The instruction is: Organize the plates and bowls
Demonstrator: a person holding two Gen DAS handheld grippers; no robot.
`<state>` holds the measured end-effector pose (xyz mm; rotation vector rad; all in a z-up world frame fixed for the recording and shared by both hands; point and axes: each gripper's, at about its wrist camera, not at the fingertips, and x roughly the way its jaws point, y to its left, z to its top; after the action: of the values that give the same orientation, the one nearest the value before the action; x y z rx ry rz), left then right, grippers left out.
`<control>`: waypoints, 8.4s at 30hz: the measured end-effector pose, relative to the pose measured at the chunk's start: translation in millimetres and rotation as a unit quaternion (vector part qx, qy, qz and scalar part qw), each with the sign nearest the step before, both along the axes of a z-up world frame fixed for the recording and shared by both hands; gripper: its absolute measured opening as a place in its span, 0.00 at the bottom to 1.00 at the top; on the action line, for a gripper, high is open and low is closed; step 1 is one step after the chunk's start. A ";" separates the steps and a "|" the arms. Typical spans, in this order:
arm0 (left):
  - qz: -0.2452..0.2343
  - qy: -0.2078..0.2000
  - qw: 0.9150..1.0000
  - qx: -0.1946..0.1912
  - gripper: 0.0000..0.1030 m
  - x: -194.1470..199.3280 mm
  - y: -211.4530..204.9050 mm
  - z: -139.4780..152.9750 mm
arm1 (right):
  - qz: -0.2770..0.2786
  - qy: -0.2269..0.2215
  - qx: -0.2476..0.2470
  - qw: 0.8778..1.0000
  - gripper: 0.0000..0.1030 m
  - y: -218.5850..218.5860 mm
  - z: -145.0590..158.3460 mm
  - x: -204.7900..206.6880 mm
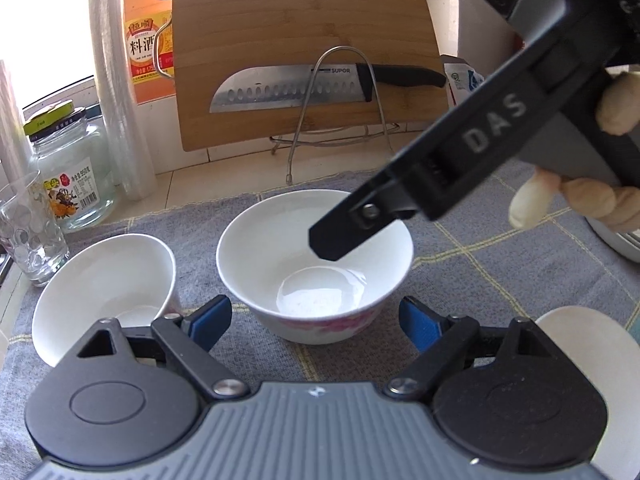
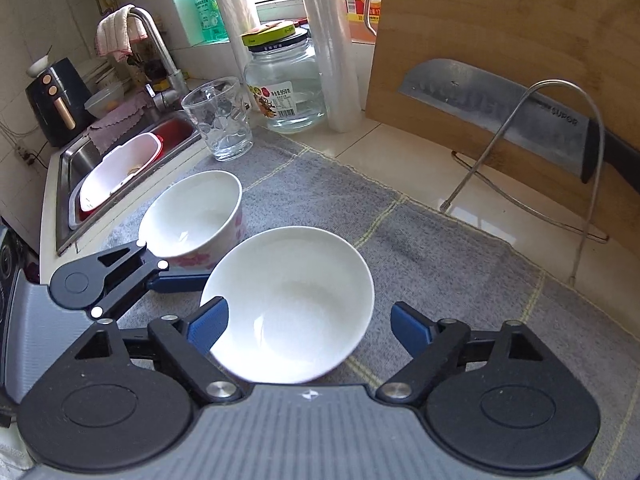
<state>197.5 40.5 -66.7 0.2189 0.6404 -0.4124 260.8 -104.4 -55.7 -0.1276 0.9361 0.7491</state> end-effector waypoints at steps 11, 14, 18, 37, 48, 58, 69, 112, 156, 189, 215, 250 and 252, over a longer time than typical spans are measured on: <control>0.000 -0.004 1.000 -0.001 0.84 2.0 -0.7 0.5 | 0.007 0.017 0.008 1.000 0.76 5.9 -9.7 19.0; 0.001 -0.002 1.000 -0.004 0.83 3.1 0.2 1.0 | 0.009 0.023 0.010 1.000 0.73 7.9 -12.3 21.9; 0.000 -0.002 1.000 -0.003 0.83 2.9 0.1 1.3 | 0.012 0.031 0.018 0.999 0.73 8.3 -13.2 24.2; -0.025 0.006 1.000 0.003 0.82 4.3 0.3 7.5 | -0.013 0.048 0.043 0.998 0.72 0.0 -8.3 22.3; -0.064 0.012 0.998 0.009 0.82 -13.8 -2.0 36.0 | -0.039 0.042 0.059 0.997 0.72 -13.3 19.1 -9.4; -0.102 0.009 0.995 0.000 0.82 -41.7 -0.9 59.5 | -0.065 0.029 0.056 0.996 0.72 -21.3 39.5 -49.3; -0.151 0.006 0.989 -0.003 0.82 -69.1 -5.9 67.2 | -0.111 0.016 0.069 0.991 0.73 -40.4 51.3 -93.4; -0.227 0.075 0.971 0.025 0.83 -101.8 -29.6 39.4 | -0.189 0.057 0.068 0.978 0.73 -68.1 12.8 -153.3; -0.029 0.021 0.999 0.014 0.89 -61.6 88.3 33.7 | -0.052 -0.026 -0.001 0.998 1.00 29.6 43.9 -106.4; 0.021 -0.009 1.000 -0.005 0.86 14.8 129.2 -7.0 | 0.026 0.005 -0.050 0.998 0.76 155.2 -7.2 30.3; -0.006 -0.008 1.000 0.006 0.84 12.7 123.8 7.1 | 0.004 0.052 0.003 0.999 0.68 138.7 4.3 33.1; -0.105 -0.013 0.994 0.025 0.84 -94.7 28.3 68.0 | -0.061 0.027 0.044 0.997 0.68 7.8 67.7 -93.9; -0.111 -0.015 0.993 0.026 0.84 -97.3 24.3 68.4 | -0.067 0.025 0.047 0.996 0.68 0.3 69.4 -100.4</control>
<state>100.2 64.8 1.7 0.3466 0.6001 -0.6048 160.4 -104.1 13.7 0.0373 0.9463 0.6729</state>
